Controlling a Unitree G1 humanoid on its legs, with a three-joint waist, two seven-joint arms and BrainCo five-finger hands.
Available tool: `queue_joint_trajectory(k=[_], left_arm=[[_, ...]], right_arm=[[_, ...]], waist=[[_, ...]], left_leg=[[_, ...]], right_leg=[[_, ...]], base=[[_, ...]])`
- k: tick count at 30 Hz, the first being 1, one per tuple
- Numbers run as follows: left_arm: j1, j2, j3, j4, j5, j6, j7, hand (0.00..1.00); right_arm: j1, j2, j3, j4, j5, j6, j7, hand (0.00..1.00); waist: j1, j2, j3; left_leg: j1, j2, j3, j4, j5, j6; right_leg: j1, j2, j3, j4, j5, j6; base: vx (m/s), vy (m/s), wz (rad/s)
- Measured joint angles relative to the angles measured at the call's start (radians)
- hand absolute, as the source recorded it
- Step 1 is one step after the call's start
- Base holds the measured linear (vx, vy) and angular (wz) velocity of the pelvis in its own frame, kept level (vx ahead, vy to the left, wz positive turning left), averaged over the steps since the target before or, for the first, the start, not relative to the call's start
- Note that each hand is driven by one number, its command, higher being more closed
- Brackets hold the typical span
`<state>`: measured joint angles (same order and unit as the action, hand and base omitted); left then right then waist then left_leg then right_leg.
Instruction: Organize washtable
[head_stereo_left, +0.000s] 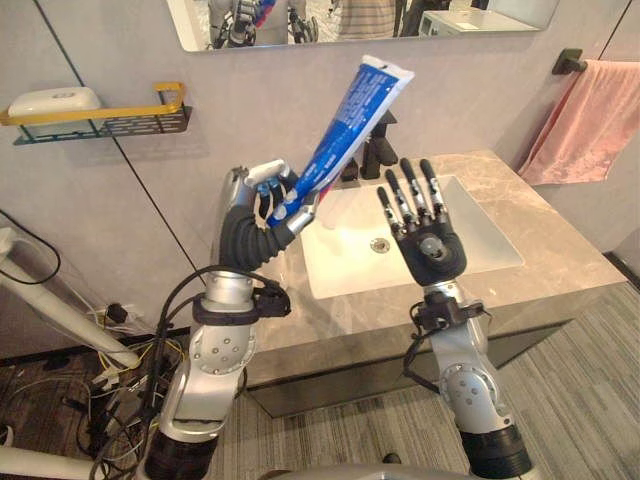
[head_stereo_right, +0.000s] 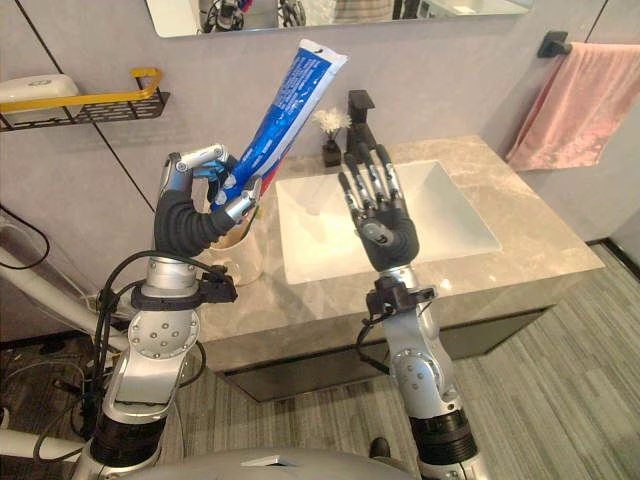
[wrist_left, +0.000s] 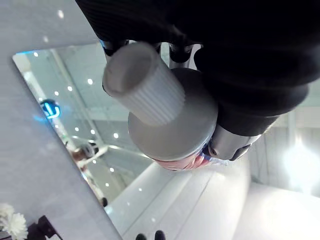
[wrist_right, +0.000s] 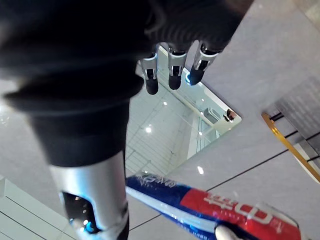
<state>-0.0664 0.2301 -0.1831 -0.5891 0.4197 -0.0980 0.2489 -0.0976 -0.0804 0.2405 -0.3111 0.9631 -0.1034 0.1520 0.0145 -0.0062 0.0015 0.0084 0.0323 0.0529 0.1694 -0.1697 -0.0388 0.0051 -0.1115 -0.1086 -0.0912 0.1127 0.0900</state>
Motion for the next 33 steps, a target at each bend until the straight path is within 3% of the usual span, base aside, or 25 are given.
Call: queue_joint_trajectory(k=[11,19,33], left_arm=[[0.050,-0.027,-0.031,0.002,0.001,0.008,0.006,1.00],[0.077,-0.013,-0.095,0.009,0.002,0.005,-0.010,1.00],[0.109,0.021,-0.177,0.009,0.003,0.002,-0.027,1.00]], right_arm=[[-0.078,0.002,0.086,0.047,0.040,-0.003,-0.005,0.00],[-0.136,0.002,0.112,0.087,0.078,-0.018,-0.026,0.00],[-0.147,0.001,0.154,0.125,0.118,-0.018,-0.027,0.00]], waist=[[0.018,-0.009,-0.009],[0.022,-0.024,-0.021],[0.025,-0.026,-0.023]], left_leg=[[0.005,-0.001,-0.015,-0.024,0.012,-0.001],[0.004,-0.002,-0.033,-0.028,0.022,-0.004],[0.002,-0.002,-0.034,-0.028,0.022,-0.004]], right_leg=[[0.007,-0.001,-0.018,0.000,-0.005,-0.004],[0.009,-0.002,-0.037,0.000,-0.007,-0.006],[0.008,-0.002,-0.038,0.000,-0.007,-0.007]], base=[[0.00,-0.003,0.04],[0.01,-0.009,0.06],[0.00,0.000,0.00]])
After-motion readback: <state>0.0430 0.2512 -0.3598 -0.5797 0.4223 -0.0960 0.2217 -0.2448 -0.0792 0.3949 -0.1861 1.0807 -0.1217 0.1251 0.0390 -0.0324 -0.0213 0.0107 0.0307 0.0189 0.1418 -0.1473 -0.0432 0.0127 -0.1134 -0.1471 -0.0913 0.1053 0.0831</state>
